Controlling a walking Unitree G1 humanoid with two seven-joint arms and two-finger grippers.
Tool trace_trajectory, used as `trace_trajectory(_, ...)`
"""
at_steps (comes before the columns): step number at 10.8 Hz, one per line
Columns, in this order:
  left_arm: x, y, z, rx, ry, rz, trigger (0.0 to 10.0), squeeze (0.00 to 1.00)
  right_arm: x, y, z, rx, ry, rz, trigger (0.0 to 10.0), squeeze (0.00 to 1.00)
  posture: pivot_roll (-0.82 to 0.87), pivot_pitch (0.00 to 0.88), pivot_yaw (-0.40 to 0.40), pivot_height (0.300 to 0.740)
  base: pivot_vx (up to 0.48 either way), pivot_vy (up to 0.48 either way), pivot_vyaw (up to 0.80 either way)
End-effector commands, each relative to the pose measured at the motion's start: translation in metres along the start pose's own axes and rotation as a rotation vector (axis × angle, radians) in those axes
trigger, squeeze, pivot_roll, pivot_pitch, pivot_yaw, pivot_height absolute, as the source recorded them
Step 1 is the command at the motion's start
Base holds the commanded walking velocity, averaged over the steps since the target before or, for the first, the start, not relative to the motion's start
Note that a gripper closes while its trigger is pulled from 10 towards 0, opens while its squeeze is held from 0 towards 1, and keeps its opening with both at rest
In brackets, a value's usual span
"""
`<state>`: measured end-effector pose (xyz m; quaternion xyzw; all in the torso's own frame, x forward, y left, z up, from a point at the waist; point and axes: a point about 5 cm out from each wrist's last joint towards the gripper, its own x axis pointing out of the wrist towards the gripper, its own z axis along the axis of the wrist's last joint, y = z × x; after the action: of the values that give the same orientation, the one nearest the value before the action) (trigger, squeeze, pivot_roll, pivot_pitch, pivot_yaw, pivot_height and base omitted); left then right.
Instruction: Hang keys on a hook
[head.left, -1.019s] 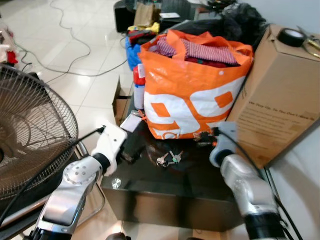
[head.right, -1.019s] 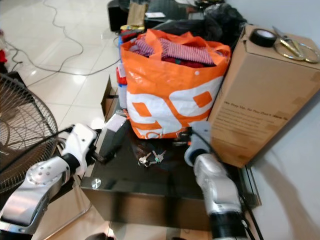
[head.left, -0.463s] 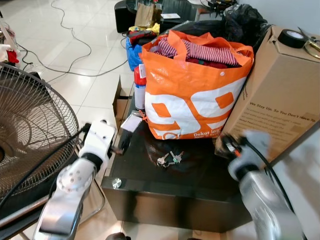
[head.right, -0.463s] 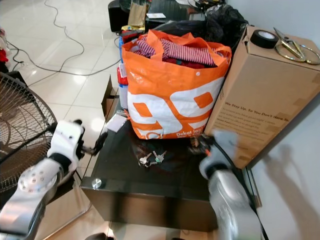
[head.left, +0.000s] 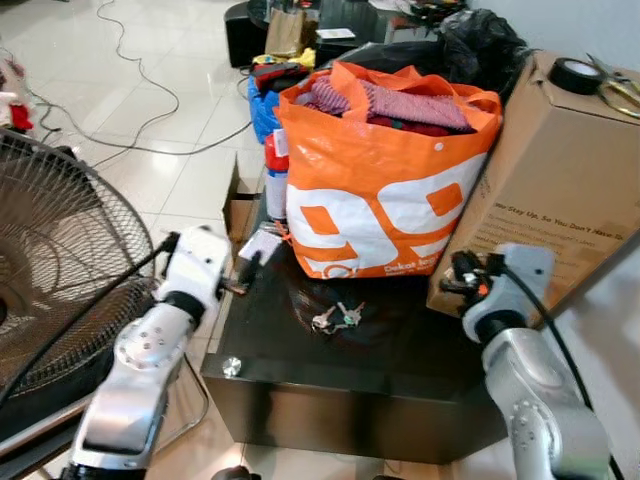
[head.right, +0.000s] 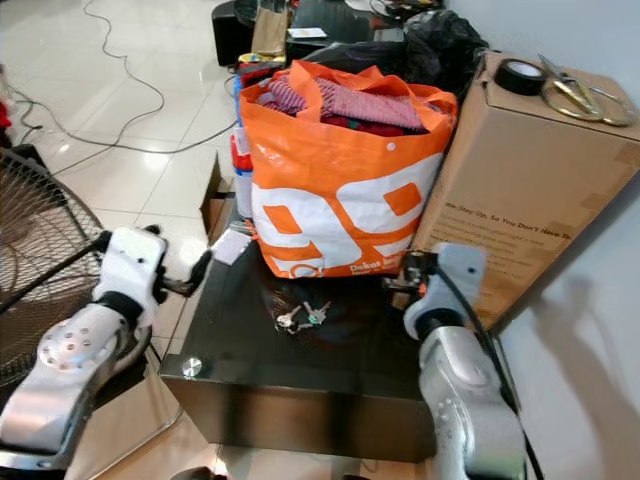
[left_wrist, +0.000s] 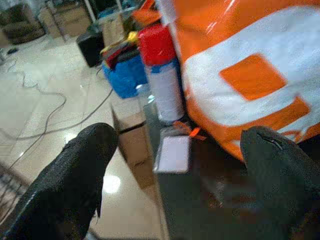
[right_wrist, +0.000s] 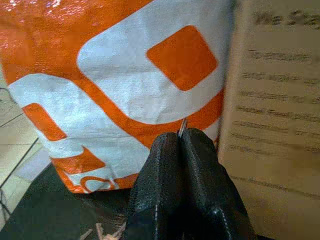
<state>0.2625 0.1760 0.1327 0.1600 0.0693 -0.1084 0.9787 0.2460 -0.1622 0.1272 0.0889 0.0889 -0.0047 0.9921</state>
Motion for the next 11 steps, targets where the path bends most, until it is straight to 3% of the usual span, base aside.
trace_trajectory(1,0.003,0.002,0.004,0.006,-0.013,0.001,10.0,0.0,0.003,0.0,0.001,-0.021,0.011,-0.015,10.0,0.0,0.01,0.0,-0.04,0.74,0.0,0.0,0.0)
trace_trajectory(4,0.005,0.005,0.008,-0.008,-0.027,0.022,10.0,0.0,0.015,0.003,0.007,-0.045,0.004,-0.002,10.0,0.0,0.02,0.0,-0.06,0.74,0.0,0.0,0.0)
trace_trajectory(11,0.009,0.0,0.007,-0.034,-0.031,0.024,10.0,0.0,0.02,-0.002,0.013,-0.074,0.009,-0.02,10.0,0.0,0.0,0.0,-0.078,0.74,-0.245,0.0,0.0)
